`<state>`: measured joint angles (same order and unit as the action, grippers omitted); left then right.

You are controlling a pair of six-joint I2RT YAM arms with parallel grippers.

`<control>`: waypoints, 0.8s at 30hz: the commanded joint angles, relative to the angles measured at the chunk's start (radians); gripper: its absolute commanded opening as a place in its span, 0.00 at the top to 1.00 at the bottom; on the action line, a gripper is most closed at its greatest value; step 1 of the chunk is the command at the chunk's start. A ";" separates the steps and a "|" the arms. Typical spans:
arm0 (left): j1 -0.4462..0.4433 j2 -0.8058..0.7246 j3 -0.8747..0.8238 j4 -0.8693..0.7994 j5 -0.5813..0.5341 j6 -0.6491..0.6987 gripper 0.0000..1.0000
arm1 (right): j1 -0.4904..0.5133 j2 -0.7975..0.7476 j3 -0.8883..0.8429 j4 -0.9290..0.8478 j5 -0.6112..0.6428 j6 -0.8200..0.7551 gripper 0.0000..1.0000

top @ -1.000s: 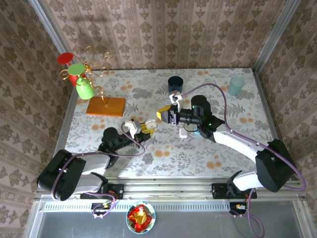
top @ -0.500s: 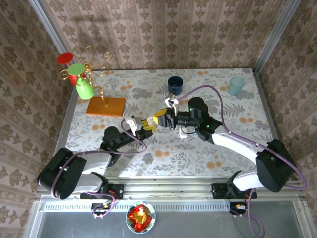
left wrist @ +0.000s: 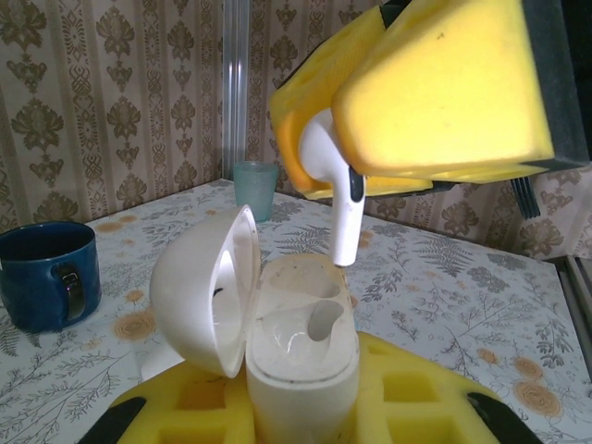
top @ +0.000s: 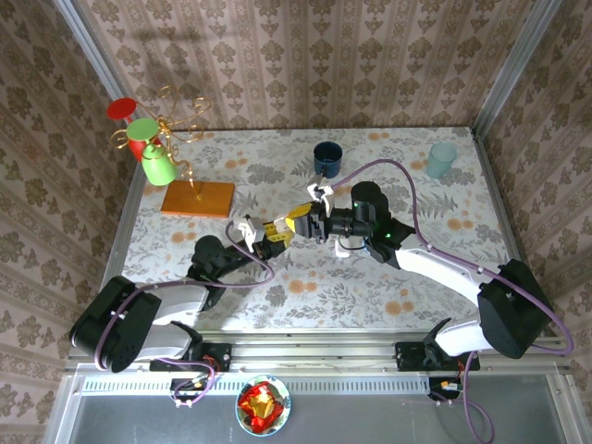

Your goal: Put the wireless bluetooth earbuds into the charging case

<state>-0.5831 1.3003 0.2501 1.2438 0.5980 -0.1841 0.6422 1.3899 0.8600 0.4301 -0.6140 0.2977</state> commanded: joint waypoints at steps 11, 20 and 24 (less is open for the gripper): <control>-0.010 -0.029 0.023 0.044 -0.004 -0.023 1.00 | 0.007 0.048 -0.007 0.009 0.016 0.003 0.80; -0.011 -0.047 0.034 0.043 0.014 -0.029 1.00 | 0.003 0.040 -0.002 -0.051 0.099 0.009 0.77; -0.011 -0.055 0.029 0.043 0.014 -0.037 1.00 | 0.003 0.044 -0.006 -0.052 0.116 0.007 0.71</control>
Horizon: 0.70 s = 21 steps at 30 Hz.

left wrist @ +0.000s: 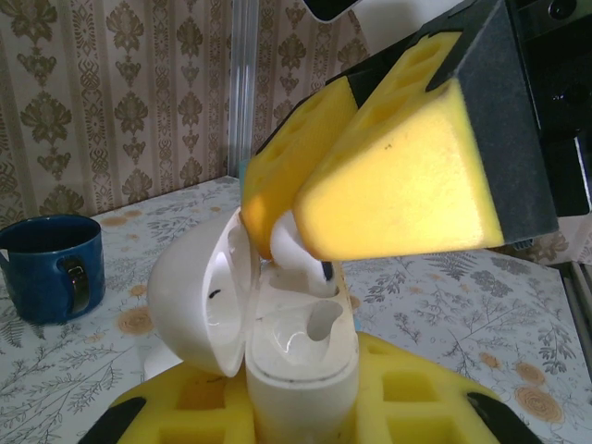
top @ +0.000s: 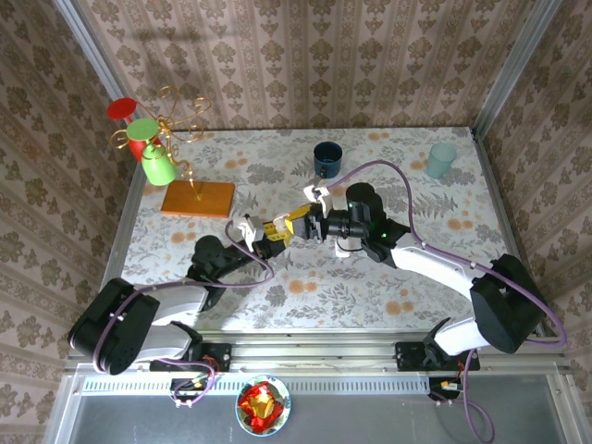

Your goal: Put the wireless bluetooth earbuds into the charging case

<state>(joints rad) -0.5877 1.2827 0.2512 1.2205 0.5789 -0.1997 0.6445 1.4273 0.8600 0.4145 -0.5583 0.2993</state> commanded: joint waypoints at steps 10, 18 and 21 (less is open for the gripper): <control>-0.004 -0.037 0.017 0.065 0.034 -0.010 1.00 | -0.003 -0.062 0.005 -0.047 0.088 0.025 0.47; 0.056 -0.020 -0.032 0.065 -0.165 0.016 1.00 | -0.003 -0.085 -0.023 -0.062 0.262 0.071 0.41; 0.100 -0.024 -0.048 0.065 -0.271 -0.012 1.00 | -0.001 -0.042 0.016 -0.136 0.337 0.095 0.41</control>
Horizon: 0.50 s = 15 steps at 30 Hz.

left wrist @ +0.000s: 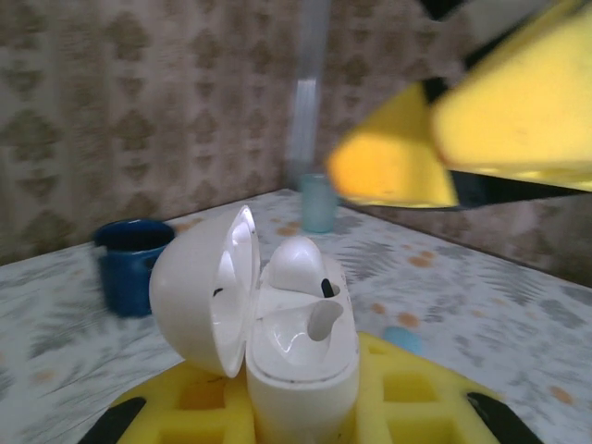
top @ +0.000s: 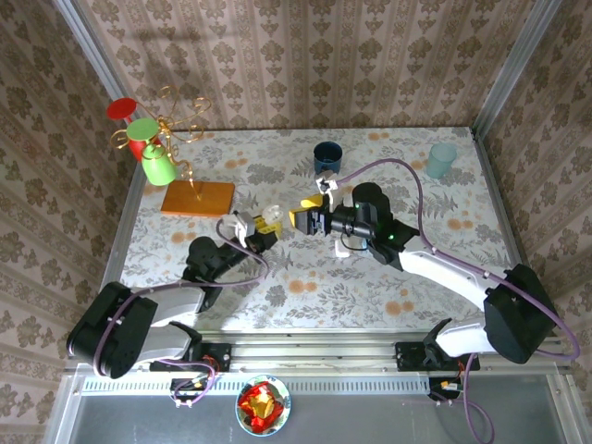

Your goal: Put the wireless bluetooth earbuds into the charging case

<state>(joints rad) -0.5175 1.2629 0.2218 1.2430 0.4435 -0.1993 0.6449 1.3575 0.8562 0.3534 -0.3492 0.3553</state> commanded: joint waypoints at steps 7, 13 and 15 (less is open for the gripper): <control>0.123 -0.109 -0.098 0.008 -0.390 -0.057 1.00 | 0.043 0.240 0.194 -0.268 0.258 0.008 0.41; 0.237 -0.282 -0.112 -0.250 -0.516 -0.070 1.00 | 0.100 0.462 0.379 -0.354 0.293 -0.019 0.40; 0.289 -0.343 -0.111 -0.337 -0.523 -0.051 1.00 | 0.121 0.546 0.458 -0.384 0.299 -0.034 0.40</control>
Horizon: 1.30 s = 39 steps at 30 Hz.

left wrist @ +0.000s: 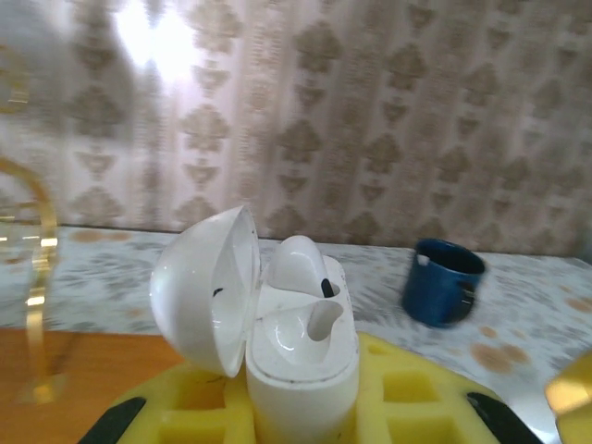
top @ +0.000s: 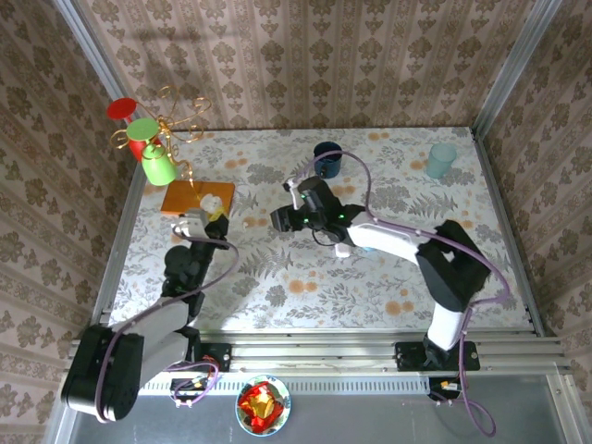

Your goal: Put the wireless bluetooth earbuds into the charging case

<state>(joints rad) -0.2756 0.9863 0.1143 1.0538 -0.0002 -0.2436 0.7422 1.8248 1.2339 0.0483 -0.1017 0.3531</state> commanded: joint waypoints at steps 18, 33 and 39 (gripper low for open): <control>0.217 -0.101 -0.056 -0.165 -0.092 -0.037 1.00 | 0.085 0.592 0.663 -0.273 0.087 -0.032 0.41; 0.220 -0.103 -0.059 -0.152 -0.055 -0.045 1.00 | 0.131 0.794 0.991 -0.570 0.231 -0.154 0.59; 0.221 -0.118 -0.063 -0.161 -0.062 -0.039 1.00 | 0.152 0.839 1.071 -0.670 0.315 -0.209 0.71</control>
<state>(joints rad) -0.0635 0.8852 0.0708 0.8597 -0.0715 -0.2699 0.8787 2.6167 2.2787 -0.5018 0.1616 0.1841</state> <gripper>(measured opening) 0.204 0.303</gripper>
